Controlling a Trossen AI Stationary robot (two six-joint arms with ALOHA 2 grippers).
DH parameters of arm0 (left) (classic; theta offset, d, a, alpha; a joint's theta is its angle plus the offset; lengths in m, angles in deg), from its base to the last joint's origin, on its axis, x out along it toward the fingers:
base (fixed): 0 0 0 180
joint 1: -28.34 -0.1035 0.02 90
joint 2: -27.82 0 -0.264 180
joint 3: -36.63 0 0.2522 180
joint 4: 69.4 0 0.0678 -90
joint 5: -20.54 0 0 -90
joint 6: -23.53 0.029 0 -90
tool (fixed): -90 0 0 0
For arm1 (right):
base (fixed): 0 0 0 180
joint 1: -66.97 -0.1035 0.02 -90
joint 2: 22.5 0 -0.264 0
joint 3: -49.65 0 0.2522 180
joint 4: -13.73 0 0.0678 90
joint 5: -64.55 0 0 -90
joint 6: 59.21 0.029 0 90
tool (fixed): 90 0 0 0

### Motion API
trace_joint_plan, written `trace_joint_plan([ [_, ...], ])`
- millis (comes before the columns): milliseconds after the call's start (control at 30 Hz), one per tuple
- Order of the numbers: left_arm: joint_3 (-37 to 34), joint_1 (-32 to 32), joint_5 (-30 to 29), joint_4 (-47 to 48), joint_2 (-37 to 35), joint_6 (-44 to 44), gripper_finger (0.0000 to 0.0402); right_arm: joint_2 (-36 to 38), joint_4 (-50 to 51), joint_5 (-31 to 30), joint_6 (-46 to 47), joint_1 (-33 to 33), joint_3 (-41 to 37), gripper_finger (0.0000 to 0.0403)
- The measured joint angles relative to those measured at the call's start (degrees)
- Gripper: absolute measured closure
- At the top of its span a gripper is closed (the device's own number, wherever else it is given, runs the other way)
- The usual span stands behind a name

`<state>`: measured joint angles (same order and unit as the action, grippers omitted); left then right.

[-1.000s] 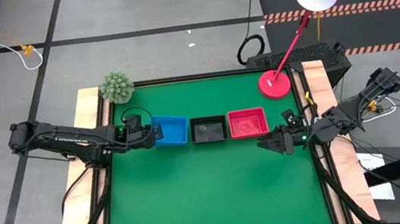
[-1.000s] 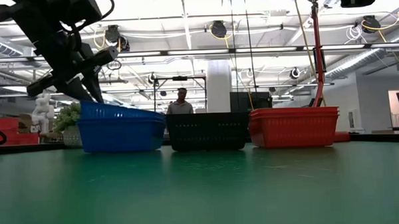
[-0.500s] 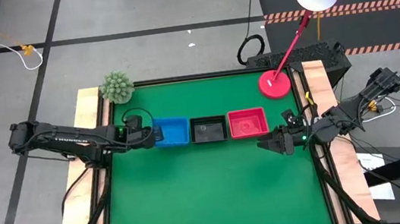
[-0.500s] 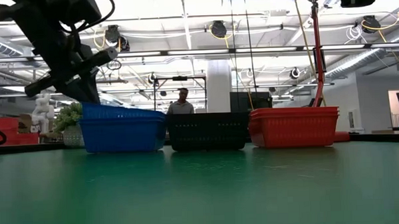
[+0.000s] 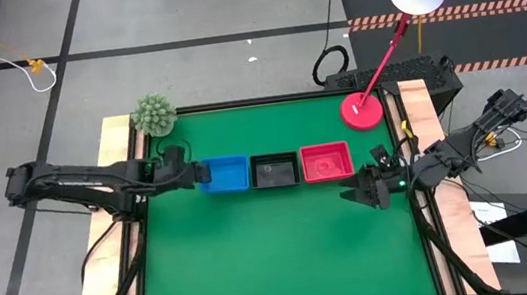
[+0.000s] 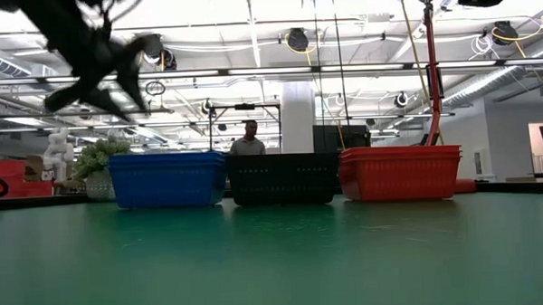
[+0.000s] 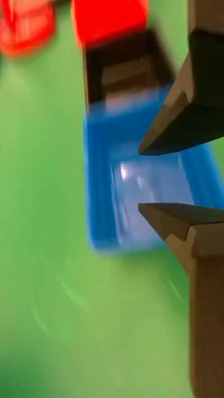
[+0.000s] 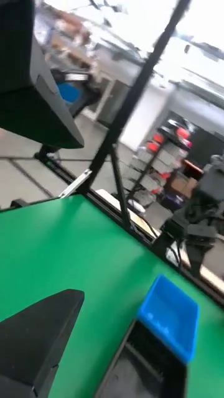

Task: Stack baskets by color
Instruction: Return to Home Position

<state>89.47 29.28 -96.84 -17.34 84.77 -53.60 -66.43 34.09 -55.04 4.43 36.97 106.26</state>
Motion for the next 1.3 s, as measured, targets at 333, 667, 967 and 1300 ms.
trace_joint_plan([
  [333,15.95,0.38,0.36,-2.32,-3.07,29.93,0.0351,1.04,-7.98,1.29,-25.15,0.00,0.00,0.0099],
  [667,28.99,0.40,4.33,-2.09,-2.97,47.02,0.0380,5.40,-9.27,1.29,-47.22,0.00,0.00,0.0273],
  [967,31.01,0.36,6.24,-1.35,-3.06,57.35,0.0387,9.58,-7.88,1.20,-73.55,0.14,0.00,0.0390],
  [1300,28.84,-1.41,6.48,-0.70,-3.36,68.80,0.0398,13.88,-4.69,1.14,-78.06,2.90,0.00,0.0402],
])
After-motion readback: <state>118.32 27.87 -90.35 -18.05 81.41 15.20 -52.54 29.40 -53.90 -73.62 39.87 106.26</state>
